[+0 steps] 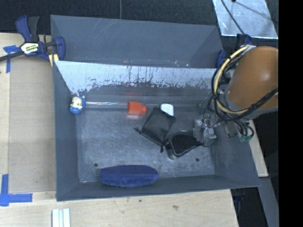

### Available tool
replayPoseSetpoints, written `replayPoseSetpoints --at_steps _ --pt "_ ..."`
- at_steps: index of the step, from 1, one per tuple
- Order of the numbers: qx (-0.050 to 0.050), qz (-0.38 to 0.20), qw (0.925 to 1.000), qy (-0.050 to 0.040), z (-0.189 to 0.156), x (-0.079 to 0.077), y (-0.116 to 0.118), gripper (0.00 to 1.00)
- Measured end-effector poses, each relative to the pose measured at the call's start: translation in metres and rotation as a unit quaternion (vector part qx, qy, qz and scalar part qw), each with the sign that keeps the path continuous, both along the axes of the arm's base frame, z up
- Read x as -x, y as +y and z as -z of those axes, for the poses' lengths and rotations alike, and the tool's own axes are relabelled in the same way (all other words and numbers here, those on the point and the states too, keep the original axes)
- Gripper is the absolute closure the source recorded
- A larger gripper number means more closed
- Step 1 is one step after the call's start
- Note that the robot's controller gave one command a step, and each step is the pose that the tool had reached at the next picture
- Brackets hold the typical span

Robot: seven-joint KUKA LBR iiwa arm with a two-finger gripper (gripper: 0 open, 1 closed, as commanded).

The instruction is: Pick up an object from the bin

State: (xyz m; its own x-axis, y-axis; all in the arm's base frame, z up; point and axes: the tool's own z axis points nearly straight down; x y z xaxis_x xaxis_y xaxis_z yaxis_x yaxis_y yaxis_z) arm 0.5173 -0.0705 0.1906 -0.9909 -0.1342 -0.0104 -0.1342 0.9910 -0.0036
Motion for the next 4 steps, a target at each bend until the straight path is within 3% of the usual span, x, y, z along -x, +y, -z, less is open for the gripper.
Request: replayPoseSetpoints --at_steps 1,2,3,4 --pt "-0.002 0.032 0.9995 0.0064 0.058 -0.003 0.055 1.00" --pt "-0.001 0.033 0.9994 0.0000 -0.004 -0.018 0.055 1.00" --pt "-0.001 0.069 0.9976 0.0080 0.055 0.022 0.061 1.00" --pt "-0.002 0.066 0.9978 0.0038 0.083 -0.027 0.087 1.00"
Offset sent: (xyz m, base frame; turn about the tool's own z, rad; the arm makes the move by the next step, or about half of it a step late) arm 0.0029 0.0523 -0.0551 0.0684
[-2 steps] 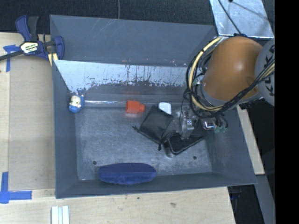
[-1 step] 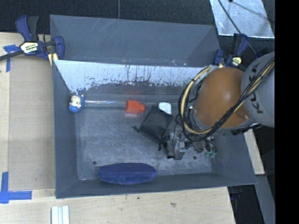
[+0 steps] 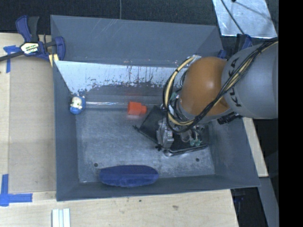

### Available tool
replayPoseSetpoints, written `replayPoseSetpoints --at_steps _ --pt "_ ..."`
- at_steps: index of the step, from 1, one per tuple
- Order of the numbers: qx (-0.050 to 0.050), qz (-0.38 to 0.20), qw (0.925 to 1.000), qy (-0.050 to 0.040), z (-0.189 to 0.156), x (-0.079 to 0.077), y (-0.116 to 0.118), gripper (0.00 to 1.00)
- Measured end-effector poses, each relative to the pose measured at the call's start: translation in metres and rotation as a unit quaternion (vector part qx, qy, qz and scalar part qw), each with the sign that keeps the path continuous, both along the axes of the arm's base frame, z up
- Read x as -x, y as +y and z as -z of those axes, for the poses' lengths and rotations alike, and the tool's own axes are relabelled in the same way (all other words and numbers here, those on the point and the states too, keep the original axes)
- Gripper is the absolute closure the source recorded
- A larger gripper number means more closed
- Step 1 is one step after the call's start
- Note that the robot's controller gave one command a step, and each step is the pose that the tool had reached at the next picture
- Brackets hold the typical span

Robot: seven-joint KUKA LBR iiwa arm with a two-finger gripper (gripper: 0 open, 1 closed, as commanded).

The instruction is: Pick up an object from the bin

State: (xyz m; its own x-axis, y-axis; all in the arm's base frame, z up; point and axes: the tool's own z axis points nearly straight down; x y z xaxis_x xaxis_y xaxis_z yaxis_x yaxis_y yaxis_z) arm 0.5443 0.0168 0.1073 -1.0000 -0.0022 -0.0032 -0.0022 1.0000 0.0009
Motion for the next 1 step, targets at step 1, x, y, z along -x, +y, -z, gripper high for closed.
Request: replayPoseSetpoints --at_steps 1 --pt "0.000 0.001 1.0000 0.0004 -0.0012 0.0010 -0.0013 0.00"
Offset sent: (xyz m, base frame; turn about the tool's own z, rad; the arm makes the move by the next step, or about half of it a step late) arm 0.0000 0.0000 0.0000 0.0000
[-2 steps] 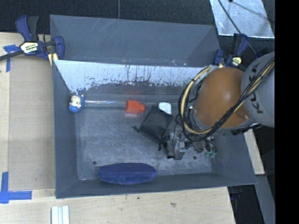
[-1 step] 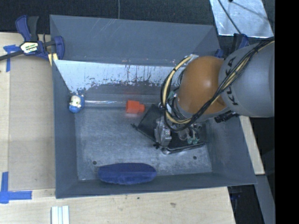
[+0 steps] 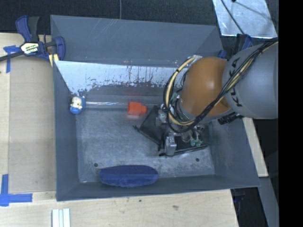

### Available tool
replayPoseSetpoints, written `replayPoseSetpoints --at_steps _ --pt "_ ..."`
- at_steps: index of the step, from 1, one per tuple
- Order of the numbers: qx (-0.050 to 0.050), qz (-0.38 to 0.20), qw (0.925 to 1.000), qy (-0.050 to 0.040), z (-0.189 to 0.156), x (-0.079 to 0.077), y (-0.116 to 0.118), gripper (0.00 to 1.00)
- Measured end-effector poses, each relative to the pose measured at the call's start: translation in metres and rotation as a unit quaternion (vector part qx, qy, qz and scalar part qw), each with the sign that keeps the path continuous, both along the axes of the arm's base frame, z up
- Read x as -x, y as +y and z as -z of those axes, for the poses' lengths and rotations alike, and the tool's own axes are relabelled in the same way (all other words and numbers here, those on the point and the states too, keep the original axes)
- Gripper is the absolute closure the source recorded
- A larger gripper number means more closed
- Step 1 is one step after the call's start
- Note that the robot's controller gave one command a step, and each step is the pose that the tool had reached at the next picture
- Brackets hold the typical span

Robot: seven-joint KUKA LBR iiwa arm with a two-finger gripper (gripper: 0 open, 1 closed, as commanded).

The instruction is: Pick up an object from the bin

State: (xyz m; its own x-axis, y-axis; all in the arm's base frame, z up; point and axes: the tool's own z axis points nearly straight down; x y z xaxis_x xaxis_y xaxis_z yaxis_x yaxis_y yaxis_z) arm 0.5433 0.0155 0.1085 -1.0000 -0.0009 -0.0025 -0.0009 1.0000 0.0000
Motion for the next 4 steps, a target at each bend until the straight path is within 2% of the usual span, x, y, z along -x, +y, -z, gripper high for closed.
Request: replayPoseSetpoints --at_steps 1,2,3,4 --pt "0.000 0.085 0.9964 0.0003 0.039 0.005 -0.015 0.00" --pt "-0.001 0.084 0.9964 -0.0038 0.036 0.002 -0.014 1.00" --pt "0.000 0.083 0.9966 -0.0041 -0.059 0.013 -0.044 1.00" --pt "-0.002 0.071 0.9975 0.0022 -0.001 -0.005 0.022 1.00"
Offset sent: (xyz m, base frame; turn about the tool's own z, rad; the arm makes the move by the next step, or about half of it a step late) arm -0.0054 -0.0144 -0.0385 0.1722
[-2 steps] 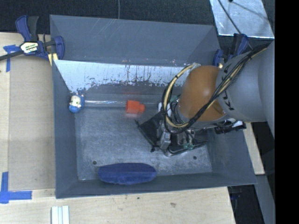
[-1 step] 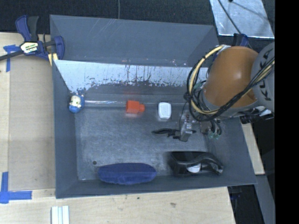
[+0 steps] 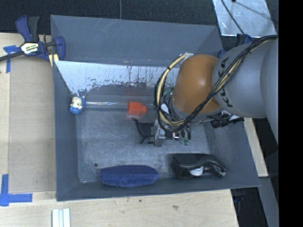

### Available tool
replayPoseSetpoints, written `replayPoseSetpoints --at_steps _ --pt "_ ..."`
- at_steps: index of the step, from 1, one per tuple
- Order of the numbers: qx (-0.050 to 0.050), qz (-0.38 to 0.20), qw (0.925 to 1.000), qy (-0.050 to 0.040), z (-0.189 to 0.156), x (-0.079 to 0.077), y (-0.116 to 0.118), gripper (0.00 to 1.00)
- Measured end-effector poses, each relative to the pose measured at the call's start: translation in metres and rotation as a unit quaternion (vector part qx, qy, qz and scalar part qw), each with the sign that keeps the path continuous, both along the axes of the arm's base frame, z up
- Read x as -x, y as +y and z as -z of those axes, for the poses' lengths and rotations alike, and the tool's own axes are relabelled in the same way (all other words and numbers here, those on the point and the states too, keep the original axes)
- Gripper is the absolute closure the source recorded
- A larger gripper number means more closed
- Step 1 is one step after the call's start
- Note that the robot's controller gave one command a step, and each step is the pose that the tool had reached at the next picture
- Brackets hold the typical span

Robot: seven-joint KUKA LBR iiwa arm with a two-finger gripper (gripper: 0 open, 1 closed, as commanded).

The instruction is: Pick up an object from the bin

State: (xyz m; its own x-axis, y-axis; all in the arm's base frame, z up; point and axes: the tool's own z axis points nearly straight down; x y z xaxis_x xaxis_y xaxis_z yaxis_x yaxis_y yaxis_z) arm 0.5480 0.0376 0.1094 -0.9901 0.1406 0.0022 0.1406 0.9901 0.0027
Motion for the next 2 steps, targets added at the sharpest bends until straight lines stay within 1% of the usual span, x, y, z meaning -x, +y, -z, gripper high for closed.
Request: replayPoseSetpoints --at_steps 1,2 --pt "0.002 -0.004 1.0000 -0.0061 -0.072 0.003 -0.034 1.00" --pt "0.001 -0.015 0.9999 -0.0048 -0.060 -0.059 -0.019 1.00"
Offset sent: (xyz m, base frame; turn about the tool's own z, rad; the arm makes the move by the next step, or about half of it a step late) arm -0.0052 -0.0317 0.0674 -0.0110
